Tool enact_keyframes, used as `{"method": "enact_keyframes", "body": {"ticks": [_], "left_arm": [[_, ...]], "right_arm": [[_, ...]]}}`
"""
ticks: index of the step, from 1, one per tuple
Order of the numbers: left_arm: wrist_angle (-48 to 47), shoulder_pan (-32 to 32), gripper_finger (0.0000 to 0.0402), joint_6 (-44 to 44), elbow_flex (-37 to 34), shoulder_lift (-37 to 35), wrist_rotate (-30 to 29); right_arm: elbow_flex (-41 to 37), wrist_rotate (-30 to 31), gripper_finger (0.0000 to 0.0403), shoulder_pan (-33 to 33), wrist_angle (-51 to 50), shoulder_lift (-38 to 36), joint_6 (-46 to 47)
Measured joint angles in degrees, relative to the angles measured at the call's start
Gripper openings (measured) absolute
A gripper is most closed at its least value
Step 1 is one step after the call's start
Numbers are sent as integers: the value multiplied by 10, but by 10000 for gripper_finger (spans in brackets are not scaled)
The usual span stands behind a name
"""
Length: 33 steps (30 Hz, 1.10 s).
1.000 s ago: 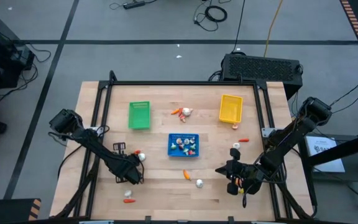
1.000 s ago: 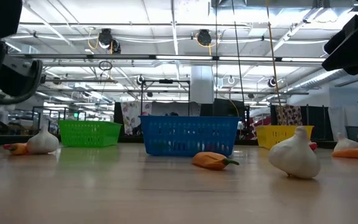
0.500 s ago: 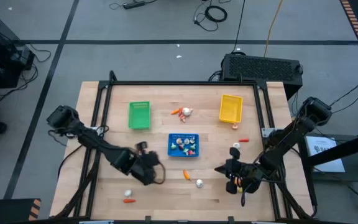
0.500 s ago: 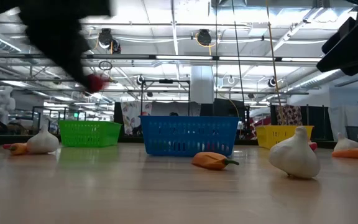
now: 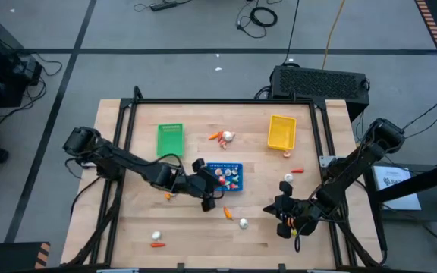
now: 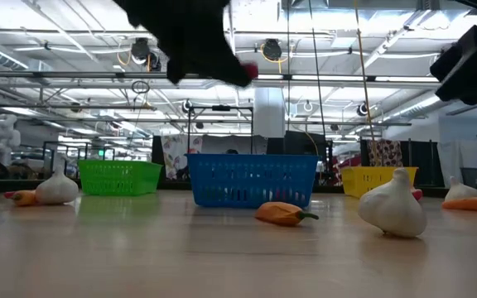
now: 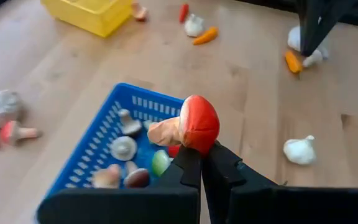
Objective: Sort produce into baskets
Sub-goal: Put the orange mushroom into the blue bin
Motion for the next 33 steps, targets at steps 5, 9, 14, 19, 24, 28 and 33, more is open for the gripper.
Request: {"method": "enact_keyframes", "body": {"ticks": [5, 9, 14, 19, 24, 28, 33], "left_arm": [[5, 16, 4, 1, -1, 35, 4], [-1, 26, 20, 5, -1, 53, 4], [-7, 42, 53, 5, -1, 52, 1], [-9, 55, 89, 2, -1, 52, 12], [-12, 59, 101, 16, -1, 47, 18], [-45, 71, 102, 43, 19, 30, 18], [-98, 146, 102, 12, 51, 30, 61]], "right_arm": [[0, -2, 0, 0, 0, 0, -10], [0, -2, 0, 0, -1, 0, -8], [0, -2, 0, 0, 0, 0, -7], [0, -2, 0, 0, -1, 0, -6], [0, -2, 0, 0, -1, 0, -6], [0, -2, 0, 0, -1, 0, -6], [0, 0, 0, 0, -1, 0, -7]]}}
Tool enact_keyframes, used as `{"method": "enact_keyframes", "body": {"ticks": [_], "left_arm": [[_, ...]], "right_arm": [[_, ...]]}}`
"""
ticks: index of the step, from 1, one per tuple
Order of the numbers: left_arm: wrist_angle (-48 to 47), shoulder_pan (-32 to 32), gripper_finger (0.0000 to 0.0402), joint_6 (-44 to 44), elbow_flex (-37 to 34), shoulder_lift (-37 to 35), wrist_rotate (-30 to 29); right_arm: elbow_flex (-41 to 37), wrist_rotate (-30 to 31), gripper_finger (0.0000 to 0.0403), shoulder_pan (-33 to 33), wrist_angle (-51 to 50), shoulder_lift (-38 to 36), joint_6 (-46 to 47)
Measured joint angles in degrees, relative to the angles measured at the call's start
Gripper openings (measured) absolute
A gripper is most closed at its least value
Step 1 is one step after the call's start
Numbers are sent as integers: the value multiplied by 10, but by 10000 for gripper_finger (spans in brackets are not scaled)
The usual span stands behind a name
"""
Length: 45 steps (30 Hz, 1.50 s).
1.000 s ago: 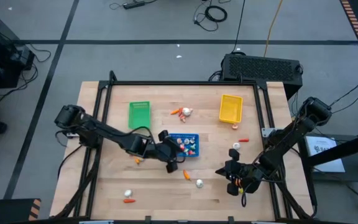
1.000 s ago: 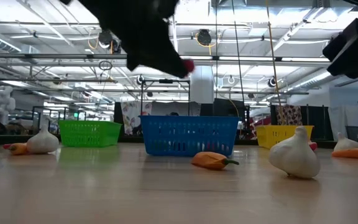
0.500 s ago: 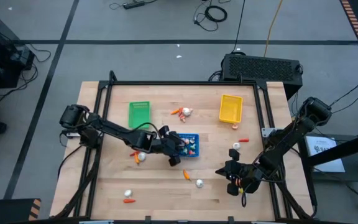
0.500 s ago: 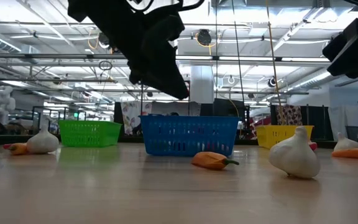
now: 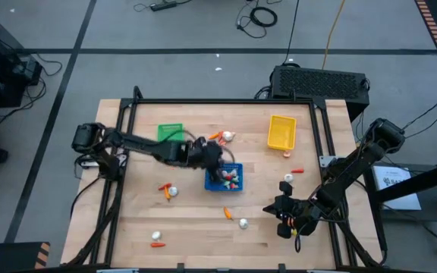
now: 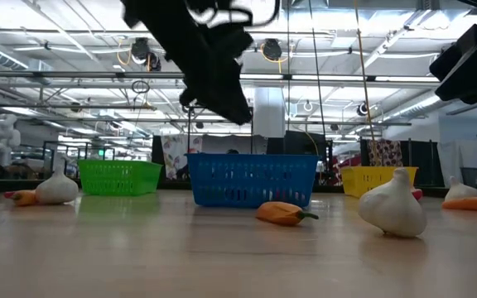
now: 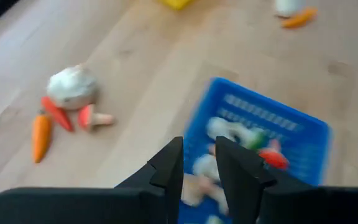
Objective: Sort produce into baskets
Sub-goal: Put the orange mushroom into the blue bin
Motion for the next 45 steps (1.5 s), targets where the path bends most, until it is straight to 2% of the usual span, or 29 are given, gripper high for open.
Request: {"method": "enact_keyframes", "body": {"ticks": [4, 8, 17, 24, 31, 36, 45], "left_arm": [[0, 80, 102, -84, 2, 4, 90], [8, 142, 102, -101, 2, 13, 108], [111, 164, 109, -82, 3, 67, 140], [94, 162, 174, -86, 6, 108, 137], [98, 162, 231, -85, 6, 117, 90], [102, 162, 238, -82, 6, 123, 68], [128, 160, 238, -82, 6, 173, 67]], "right_arm": [[0, 2, 0, 0, 0, 0, -2], [0, 2, 0, 0, 0, 0, -4], [0, 2, 0, 0, -6, 0, -9], [1, 2, 0, 0, -10, 0, -9], [1, 3, 0, 0, -14, 0, -9], [1, 11, 0, 0, -13, 0, -9], [0, 15, 0, 0, -17, 0, -7]]}}
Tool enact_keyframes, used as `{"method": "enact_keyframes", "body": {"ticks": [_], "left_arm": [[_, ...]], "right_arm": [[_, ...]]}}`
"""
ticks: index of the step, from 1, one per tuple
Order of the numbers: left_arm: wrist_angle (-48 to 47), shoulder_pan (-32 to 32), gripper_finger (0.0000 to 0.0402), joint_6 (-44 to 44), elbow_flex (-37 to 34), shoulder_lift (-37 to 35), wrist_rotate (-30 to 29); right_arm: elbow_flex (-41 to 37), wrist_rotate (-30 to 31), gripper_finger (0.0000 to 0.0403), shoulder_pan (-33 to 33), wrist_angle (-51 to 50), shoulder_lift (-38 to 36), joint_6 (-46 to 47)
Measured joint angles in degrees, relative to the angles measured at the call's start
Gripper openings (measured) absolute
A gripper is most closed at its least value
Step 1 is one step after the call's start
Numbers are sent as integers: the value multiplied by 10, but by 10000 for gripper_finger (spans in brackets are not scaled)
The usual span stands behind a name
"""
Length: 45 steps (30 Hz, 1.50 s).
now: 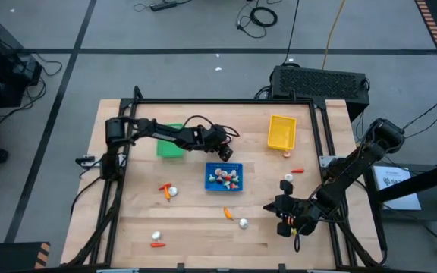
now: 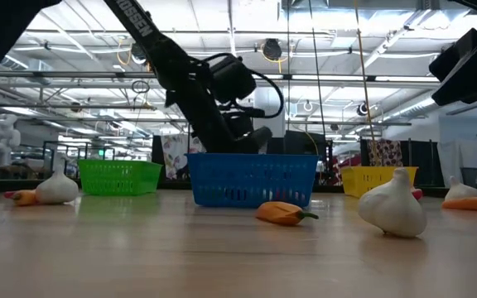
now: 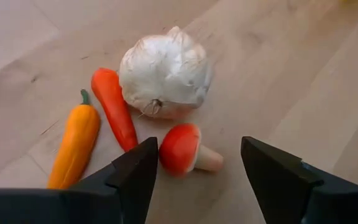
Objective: Sort produce into baskets
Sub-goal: Put the orange mushroom into the blue bin
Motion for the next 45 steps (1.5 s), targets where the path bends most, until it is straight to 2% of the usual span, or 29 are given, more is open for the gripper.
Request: {"method": "enact_keyframes", "body": {"ticks": [8, 10, 16, 20, 26, 31, 36, 41, 45], "left_arm": [[4, 0, 222, 17, 0, 8, 0], [2, 0, 204, 42, 0, 8, 0], [-4, 0, 137, 44, 0, 8, 0], [-10, 0, 111, 43, 0, 4, 0], [-67, 0, 103, 44, 11, -36, 28], [-120, -13, 102, 44, 21, -89, 28], [-128, -56, 102, 42, 22, -131, 56], [-122, -117, 102, 43, 21, -134, 57], [-111, -158, 102, 46, 21, -123, 22]], "right_arm": [[0, 0, 0, 0, -5, 0, 0], [0, 1, 0, 0, -5, 0, 0], [0, 1, 0, 0, -5, 0, 2], [0, 1, 0, 0, -4, 0, 2], [0, 1, 0, 0, -4, 0, 14], [0, 1, 0, 0, -4, 0, 15], [0, 1, 0, 0, -4, 0, 17], [0, 0, 0, -9, -5, 0, 27], [0, -3, 0, -23, -31, -16, 38]]}}
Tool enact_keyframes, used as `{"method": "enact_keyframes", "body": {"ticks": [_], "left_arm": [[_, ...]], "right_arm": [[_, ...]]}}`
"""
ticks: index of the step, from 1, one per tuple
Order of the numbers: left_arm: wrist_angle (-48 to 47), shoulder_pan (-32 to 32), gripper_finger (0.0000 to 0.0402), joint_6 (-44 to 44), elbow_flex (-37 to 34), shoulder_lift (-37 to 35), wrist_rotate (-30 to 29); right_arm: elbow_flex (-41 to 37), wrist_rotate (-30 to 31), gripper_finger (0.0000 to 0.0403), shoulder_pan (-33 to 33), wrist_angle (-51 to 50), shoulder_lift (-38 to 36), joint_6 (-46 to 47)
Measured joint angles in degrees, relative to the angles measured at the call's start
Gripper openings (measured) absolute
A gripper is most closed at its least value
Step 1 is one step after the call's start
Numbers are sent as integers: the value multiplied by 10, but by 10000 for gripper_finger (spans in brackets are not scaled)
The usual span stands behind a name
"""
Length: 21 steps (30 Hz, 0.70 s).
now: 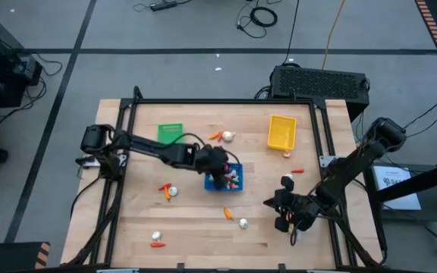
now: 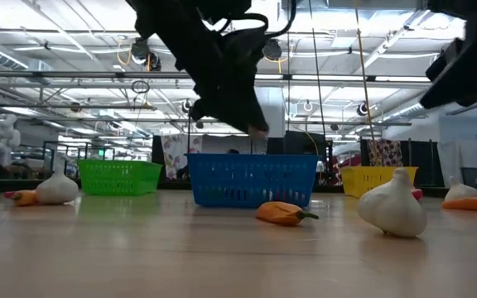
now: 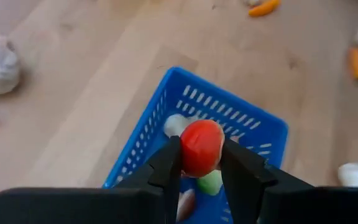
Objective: Sort produce into baskets
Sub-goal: Put the orange mushroom into the blue bin
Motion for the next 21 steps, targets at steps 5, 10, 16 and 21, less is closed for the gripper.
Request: {"method": "enact_keyframes", "body": {"ticks": [5, 10, 16, 21], "left_arm": [[1, -26, 102, 0, 0, 9, -64], [0, -33, 102, -6, 0, 28, -81], [0, -41, 102, -6, 0, 38, -93], [4, -51, 128, -5, 0, 38, -103]], "right_arm": [[0, 3, 0, -30, -58, -52, 36], [0, 13, 0, -69, -141, -110, 57], [0, 24, 0, -137, -244, -150, 104], [0, 2, 0, -195, -308, -152, 136]]}}
